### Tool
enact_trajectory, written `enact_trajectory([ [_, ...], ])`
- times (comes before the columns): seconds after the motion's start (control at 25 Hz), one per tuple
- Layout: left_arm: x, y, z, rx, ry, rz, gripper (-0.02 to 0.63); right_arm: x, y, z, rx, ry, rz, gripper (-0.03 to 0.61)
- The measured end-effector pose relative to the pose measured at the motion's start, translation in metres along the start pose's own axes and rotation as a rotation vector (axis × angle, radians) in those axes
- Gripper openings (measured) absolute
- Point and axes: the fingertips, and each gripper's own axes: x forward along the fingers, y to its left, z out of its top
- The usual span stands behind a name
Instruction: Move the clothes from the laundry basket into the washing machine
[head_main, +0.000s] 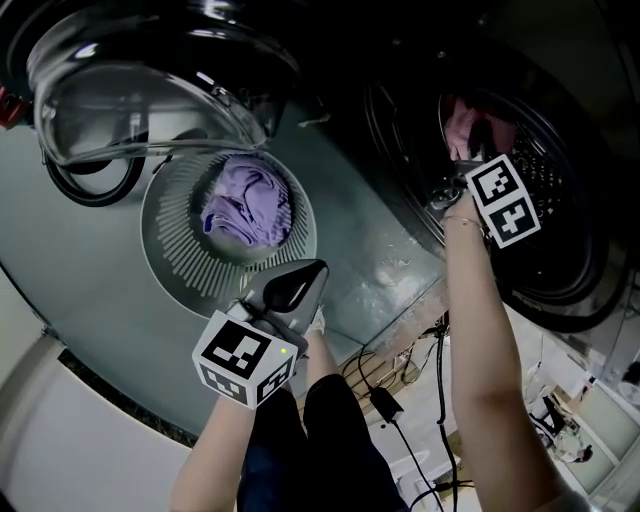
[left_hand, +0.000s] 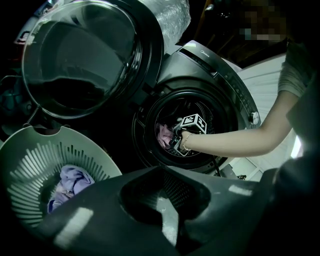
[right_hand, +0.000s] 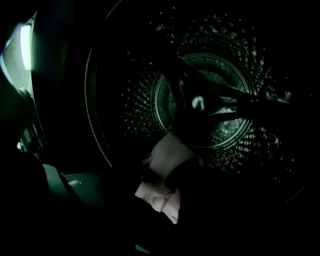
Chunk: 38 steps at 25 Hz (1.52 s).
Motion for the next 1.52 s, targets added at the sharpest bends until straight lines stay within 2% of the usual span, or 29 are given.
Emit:
enact_trajectory([
  [0.08,0.001,0.002,0.000,0.000,0.002,0.002,0.006,0.005,-0.008,-0.015,0.025,0.058,-0.034,0.347],
  [0.24,0.001,0.006,-0.001,-0.004,0.003,0.007,0.006,0.004,-0.025,-0.038,0.072,0.132,-0.084,0.438],
  [0.36,0.000,0.009,-0.001,-0.003,0.001,0.015,0.006,-0.004,-0.026,-0.043,0.069,0.150,-0.075,0.477],
  [0.56,-0.006,0.016,0.007,0.021,-0.028,0.067,0.006,-0.037,-0.014,-0.045,0.102,0.139,-0.022,0.505],
  [0.72,-0.013,0.028,0.009,0.029,-0.021,0.138,0.057,-0.077,0.018,-0.056,0.111,0.155,0.107,0.501],
  [0.8,-0.018,0.039,0.010,0.016,-0.036,0.181,0.072,-0.102,0.042,-0.066,0.100,0.181,0.190,0.438],
  [0.96,-0.027,0.067,0.003,-0.043,-0.054,0.273,0.072,-0.147,0.081,-0.103,0.120,0.281,0.305,0.211],
  [1.08,-0.028,0.092,-0.012,-0.043,0.002,0.354,0.081,-0.172,0.110,-0.129,0.039,0.339,0.430,0.029],
  [1.2,-0.022,0.116,-0.034,-0.019,0.092,0.419,0.092,-0.198,0.134,-0.149,-0.037,0.408,0.582,0.029],
  [1.32,-0.008,0.139,-0.055,0.011,0.185,0.420,0.162,-0.216,0.152,-0.170,-0.013,0.486,0.717,0.029],
  [1.4,0.005,0.155,-0.069,0.048,0.244,0.429,0.190,-0.223,0.155,-0.181,-0.015,0.517,0.764,0.029],
  [1.52,0.024,0.180,-0.094,0.086,0.318,0.475,0.227,-0.229,0.149,-0.191,-0.014,0.541,0.776,0.029],
])
